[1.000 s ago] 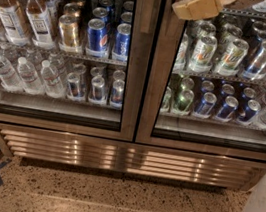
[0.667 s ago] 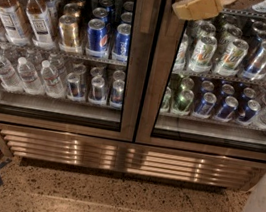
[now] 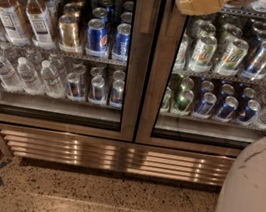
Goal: Open right fridge door
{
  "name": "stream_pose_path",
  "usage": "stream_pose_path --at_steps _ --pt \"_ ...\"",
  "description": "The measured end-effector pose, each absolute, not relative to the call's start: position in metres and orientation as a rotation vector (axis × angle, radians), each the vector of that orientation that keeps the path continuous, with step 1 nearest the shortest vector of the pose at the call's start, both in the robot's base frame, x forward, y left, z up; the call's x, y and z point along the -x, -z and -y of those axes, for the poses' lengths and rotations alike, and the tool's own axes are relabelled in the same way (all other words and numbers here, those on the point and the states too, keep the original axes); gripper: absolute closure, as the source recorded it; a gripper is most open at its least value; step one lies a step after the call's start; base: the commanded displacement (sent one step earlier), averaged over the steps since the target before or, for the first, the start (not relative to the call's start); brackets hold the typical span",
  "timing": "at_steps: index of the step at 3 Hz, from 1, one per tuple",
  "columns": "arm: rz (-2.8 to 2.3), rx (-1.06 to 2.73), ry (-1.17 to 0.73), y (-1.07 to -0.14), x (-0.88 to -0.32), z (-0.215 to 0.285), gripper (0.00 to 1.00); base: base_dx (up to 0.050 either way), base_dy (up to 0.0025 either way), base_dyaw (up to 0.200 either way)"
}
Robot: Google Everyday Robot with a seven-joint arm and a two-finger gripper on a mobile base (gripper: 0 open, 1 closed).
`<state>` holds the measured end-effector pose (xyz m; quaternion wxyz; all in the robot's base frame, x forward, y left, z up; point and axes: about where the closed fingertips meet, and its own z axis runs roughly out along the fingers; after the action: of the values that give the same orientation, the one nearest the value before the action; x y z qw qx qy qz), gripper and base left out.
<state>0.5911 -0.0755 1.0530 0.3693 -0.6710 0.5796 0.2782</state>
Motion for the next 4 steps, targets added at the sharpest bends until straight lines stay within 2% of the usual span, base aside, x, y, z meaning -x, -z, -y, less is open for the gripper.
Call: stream_pose_path --at_steps 4 --pt "-1.488 1.722 -0.714 -1.0552 -0.6000 0.0786 1.00 0.000 0.00000 0.000"
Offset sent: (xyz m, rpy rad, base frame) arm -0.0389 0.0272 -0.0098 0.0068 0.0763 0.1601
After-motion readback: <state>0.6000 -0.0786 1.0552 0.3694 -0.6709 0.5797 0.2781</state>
